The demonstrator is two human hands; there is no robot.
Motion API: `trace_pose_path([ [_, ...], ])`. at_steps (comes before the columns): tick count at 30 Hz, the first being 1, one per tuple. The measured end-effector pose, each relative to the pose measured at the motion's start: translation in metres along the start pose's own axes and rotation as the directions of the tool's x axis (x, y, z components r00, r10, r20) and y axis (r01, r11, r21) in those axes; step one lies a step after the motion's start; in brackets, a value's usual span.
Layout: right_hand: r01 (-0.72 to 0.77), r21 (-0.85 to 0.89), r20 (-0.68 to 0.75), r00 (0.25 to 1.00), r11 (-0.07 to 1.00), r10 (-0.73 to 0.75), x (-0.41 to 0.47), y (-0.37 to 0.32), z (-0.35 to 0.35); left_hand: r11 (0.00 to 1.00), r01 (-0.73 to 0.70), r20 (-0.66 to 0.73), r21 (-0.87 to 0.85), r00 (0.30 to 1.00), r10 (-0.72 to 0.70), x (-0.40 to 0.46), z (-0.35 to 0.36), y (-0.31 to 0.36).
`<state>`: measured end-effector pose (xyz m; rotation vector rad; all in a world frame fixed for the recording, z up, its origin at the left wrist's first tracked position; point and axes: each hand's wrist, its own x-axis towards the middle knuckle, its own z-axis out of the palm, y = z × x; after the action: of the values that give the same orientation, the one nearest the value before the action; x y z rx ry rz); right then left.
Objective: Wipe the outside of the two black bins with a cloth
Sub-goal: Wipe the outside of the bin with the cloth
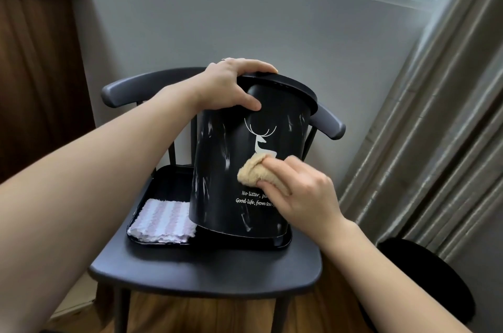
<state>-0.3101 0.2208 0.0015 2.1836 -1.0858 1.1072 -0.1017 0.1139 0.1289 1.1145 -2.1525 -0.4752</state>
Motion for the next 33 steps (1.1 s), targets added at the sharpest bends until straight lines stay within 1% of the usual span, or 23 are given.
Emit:
trace_pose_path([
  [4, 0.166, 0.066, 0.135, 0.975, 0.984, -0.174, -0.027, -0.007, 0.001, 1.000, 0.007, 0.005, -0.005, 1.000, -0.006, -0.001, -0.002, -0.001],
  [6, 0.215, 0.055, 0.156, 0.963, 0.975, -0.221, -0.026, -0.006, 0.000, 1.000, 0.007, -0.002, 0.002, 1.000, -0.007, -0.002, -0.001, -0.001],
  [8, 0.179, 0.027, 0.125, 0.976, 0.983, -0.181, -0.015, -0.006, -0.002, 1.000, 0.008, -0.011, 0.005, 1.000, -0.007, -0.002, -0.001, 0.000],
  [11, 0.014, -0.017, 0.021, 1.000, 1.000, -0.014, 0.004, -0.007, -0.003, 1.000, 0.003, -0.011, 0.010, 1.000, -0.003, -0.001, 0.000, 0.001],
  [12, -0.009, -0.019, 0.009, 1.000, 1.000, 0.009, 0.005, -0.008, -0.002, 1.000, 0.002, -0.009, 0.010, 1.000, -0.001, -0.001, 0.000, 0.001],
  [13, -0.002, -0.017, 0.012, 1.000, 1.000, 0.002, 0.002, -0.009, -0.001, 1.000, 0.004, -0.006, 0.007, 1.000, -0.004, 0.000, 0.000, 0.000],
  [15, 0.070, 0.007, 0.054, 0.996, 0.998, -0.070, -0.014, -0.010, 0.002, 1.000, 0.011, 0.001, 0.000, 1.000, -0.011, 0.000, 0.000, -0.001],
  [18, 0.193, 0.054, 0.152, 0.968, 0.980, -0.199, -0.041, -0.014, 0.003, 1.000, 0.015, 0.002, -0.014, 1.000, -0.015, 0.000, -0.002, -0.003],
  [20, 0.234, 0.056, 0.169, 0.956, 0.971, -0.240, -0.046, -0.014, 0.003, 0.999, 0.014, 0.002, -0.029, 1.000, -0.014, 0.000, -0.002, -0.005],
  [22, 0.211, 0.028, 0.139, 0.967, 0.977, -0.213, -0.038, -0.013, 0.003, 0.999, 0.011, -0.002, -0.034, 1.000, -0.011, 0.000, -0.002, -0.007],
  [25, 0.031, 0.017, 0.035, 0.999, 0.999, -0.032, -0.018, -0.013, 0.002, 0.999, 0.004, -0.009, -0.032, 1.000, -0.004, 0.001, -0.002, -0.007],
  [26, -0.011, 0.025, 0.011, 1.000, 1.000, 0.011, -0.015, -0.014, 0.002, 0.999, 0.003, -0.008, -0.032, 1.000, -0.003, 0.002, -0.002, -0.008],
  [27, -0.023, 0.034, 0.008, 1.000, 0.999, 0.022, -0.015, -0.014, 0.003, 0.999, 0.002, -0.005, -0.035, 1.000, -0.002, 0.002, -0.002, -0.008],
  [28, -0.004, 0.044, 0.028, 1.000, 0.999, 0.003, -0.019, -0.015, 0.003, 0.999, 0.001, -0.001, -0.041, 1.000, -0.001, 0.002, -0.002, -0.008],
  [31, 0.130, 0.058, 0.128, 0.982, 0.990, -0.137, -0.040, -0.016, 0.003, 0.999, 0.001, 0.004, -0.048, 1.000, -0.001, 0.003, -0.002, -0.009],
  [33, 0.185, 0.059, 0.163, 0.968, 0.981, -0.192, -0.049, -0.016, 0.003, 0.999, -0.001, -0.002, -0.044, 1.000, 0.001, 0.003, -0.002, -0.009],
])
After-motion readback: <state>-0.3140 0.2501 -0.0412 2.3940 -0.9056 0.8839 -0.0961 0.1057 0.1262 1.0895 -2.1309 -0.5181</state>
